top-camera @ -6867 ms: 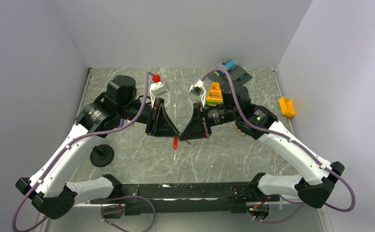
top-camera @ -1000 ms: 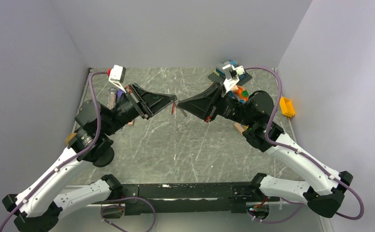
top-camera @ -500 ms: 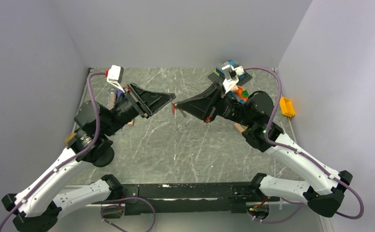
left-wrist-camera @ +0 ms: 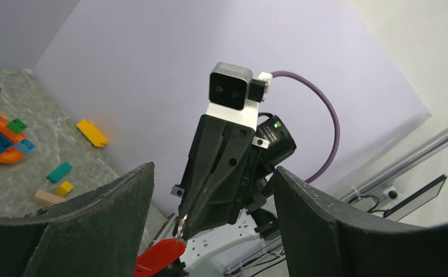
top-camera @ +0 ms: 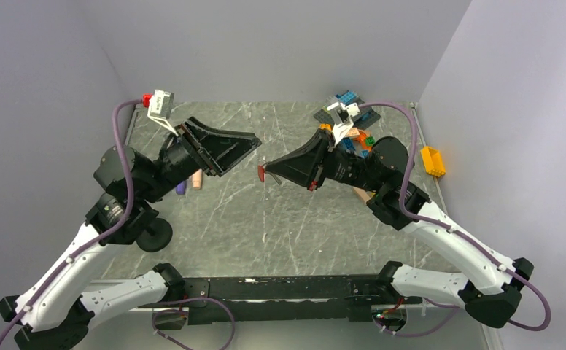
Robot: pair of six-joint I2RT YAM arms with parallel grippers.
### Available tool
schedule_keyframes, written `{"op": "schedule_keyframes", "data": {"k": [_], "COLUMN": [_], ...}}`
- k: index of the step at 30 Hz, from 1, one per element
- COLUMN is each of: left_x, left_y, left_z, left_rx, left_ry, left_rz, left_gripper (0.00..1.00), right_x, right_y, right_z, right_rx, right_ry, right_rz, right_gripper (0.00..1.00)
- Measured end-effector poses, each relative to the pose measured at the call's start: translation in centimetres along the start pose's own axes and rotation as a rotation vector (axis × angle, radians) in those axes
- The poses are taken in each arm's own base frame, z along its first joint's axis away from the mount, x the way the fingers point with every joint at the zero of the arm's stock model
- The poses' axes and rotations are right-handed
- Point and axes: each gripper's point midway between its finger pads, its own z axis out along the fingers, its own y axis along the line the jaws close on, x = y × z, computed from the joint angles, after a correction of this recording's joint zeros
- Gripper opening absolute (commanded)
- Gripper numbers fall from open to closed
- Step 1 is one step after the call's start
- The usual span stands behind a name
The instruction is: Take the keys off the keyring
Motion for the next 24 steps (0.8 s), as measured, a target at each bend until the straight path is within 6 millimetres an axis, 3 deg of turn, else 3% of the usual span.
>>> {"op": "schedule_keyframes", "data": {"k": [5,15,24], "left_x": [0.1,2.5,3.7], "left_y": [-1.1,-1.4,-4.0], "left_z": [-0.6,-3.8,-6.3], "left_rx": [0.004,0.033,0.188], "left_ry": [0.071,0.278,0.346], "left_rz": [0.137,0.372,0.458], "left_gripper": [0.79,0.75,0.7], "right_x": [0.2,-1.0,3.1], "right_y": [0.6,5.2,6.4], "right_z": [-0.4,-0.9,-2.2], "right_rx": [0.007,-0.113,-0.273], "right_ry": [0.058,0.196,0.334], "right_rz": [-0.014,-0.069,0.08], "right_gripper": [0.0,0.0,0.0]}}
